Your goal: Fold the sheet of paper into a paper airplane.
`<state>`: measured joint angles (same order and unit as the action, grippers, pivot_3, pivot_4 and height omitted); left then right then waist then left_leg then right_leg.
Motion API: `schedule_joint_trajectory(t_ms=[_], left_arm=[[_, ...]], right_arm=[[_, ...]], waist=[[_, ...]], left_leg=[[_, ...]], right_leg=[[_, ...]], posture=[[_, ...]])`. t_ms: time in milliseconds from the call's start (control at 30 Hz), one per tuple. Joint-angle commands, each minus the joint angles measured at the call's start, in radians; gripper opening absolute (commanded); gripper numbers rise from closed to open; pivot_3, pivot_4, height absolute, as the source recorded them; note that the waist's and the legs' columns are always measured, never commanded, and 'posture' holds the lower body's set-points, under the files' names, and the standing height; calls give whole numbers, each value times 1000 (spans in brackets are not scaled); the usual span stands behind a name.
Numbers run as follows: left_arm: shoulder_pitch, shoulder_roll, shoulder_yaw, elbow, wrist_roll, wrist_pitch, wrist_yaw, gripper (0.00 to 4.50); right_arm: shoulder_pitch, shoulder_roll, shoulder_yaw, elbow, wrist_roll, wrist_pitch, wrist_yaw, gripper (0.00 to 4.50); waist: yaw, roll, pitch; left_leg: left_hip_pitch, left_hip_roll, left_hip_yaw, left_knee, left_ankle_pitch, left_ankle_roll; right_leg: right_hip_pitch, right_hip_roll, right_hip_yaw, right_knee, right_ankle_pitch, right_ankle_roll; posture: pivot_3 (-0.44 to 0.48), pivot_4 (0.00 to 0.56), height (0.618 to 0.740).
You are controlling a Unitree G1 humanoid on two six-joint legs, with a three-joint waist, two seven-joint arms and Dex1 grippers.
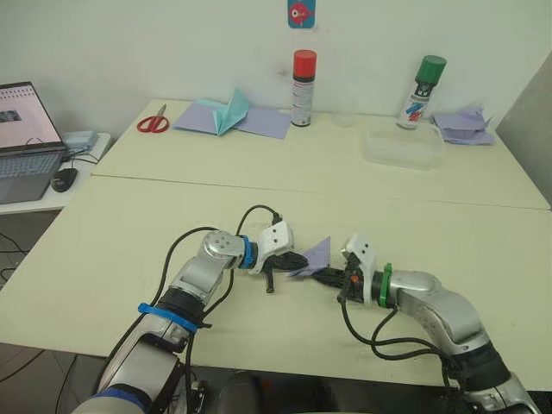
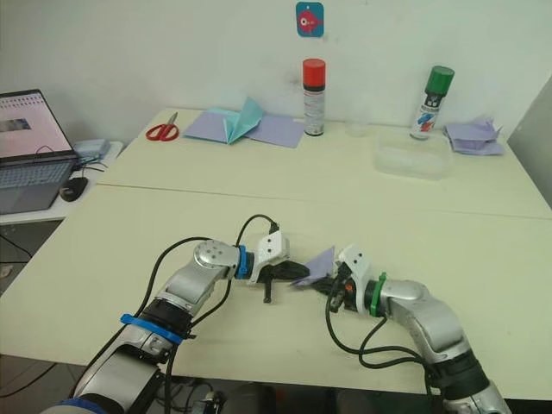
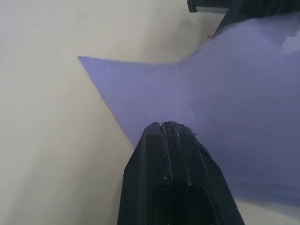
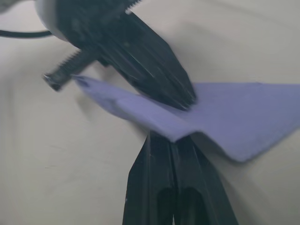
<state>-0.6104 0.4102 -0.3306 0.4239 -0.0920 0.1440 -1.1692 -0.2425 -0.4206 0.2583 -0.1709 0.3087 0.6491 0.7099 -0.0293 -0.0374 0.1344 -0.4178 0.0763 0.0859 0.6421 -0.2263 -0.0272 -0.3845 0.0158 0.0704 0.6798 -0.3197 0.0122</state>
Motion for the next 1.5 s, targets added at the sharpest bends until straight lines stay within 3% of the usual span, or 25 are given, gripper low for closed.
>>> schedule_joint_trajectory(t_ms=[33, 200, 467, 500, 867, 1000, 1167, 1333, 1367, 1500], left_arm=[[-62, 32, 30, 43, -4, -24, -51, 255], [-133, 20, 20, 119, 12, -88, -90, 1653], [-131, -40, 16, 125, 31, -132, -81, 4307], [-128, -38, 15, 120, 33, -140, -86, 4470], [-91, -64, -1, 79, 56, -281, -84, 4470], [-89, -73, 12, 80, 53, -335, -55, 3629], [-59, -66, 1, 34, 28, -314, -86, 1954], [-44, -39, -53, 78, 114, -327, -87, 240], [-39, -33, -68, 85, 132, -320, -89, 50], [-25, -31, -95, 89, 166, -274, -76, 50]], right_arm=[[-4, -16, 27, 41, -68, -24, -24, 3], [10, -79, 21, -13, -34, 4, 49, 0], [18, -189, -19, -134, 42, 90, 125, 0], [21, -193, -20, -154, 57, 109, 129, 0], [34, -200, -1, -242, 112, 221, 123, 0], [32, -215, -7, -217, 90, 211, 109, 0], [24, -275, -18, -233, 90, 193, 145, 0], [-36, -264, -65, -221, 118, 150, 149, 0], [-45, -246, -75, -222, 131, 146, 144, 0], [-57, -148, -89, -213, 157, 168, 89, 0]], waist=[[-1, 0, 3], [0, 0, 9], [6, 0, 11], [5, 0, 11], [3, -1, 12], [2, 0, 12], [3, 0, 12], [2, 0, 12], [2, 0, 12], [2, 0, 11]], left_leg=[[-1, 0, 0, 0, 0, 0], [-1, 0, 1, 0, 0, 0], [-10, -8, -3, 2, -1, 2], [-10, -9, -3, 2, -2, 3], [-11, -10, -5, 2, -2, 3], [-11, -10, -5, 3, -2, 3], [-11, -11, -5, 3, -2, 3], [-11, -12, -6, 3, -2, 3], [-11, -12, -6, 3, -2, 3], [-11, -12, -7, 3, -2, 3]], right_leg=[[0, 0, 0, 0, 0, 0], [-1, 1, 0, 0, 0, 0], [-5, -4, 0, 0, 0, 1], [-5, -4, 0, 0, 0, 1], [-5, -4, 0, 0, -1, 2], [-5, -4, 0, 0, -1, 2], [-4, -4, 0, 0, -1, 2], [-4, -4, 0, 1, 0, 2], [-4, -4, 0, 1, 0, 2], [-3, -3, -1, 1, 0, 2]], posture=[[0, 150, 740], [0, 150, 740], [0, 150, 740], [0, 150, 740], [0, 150, 740], [0, 150, 740], [0, 150, 740], [0, 150, 740], [0, 150, 740], [0, 150, 740]])
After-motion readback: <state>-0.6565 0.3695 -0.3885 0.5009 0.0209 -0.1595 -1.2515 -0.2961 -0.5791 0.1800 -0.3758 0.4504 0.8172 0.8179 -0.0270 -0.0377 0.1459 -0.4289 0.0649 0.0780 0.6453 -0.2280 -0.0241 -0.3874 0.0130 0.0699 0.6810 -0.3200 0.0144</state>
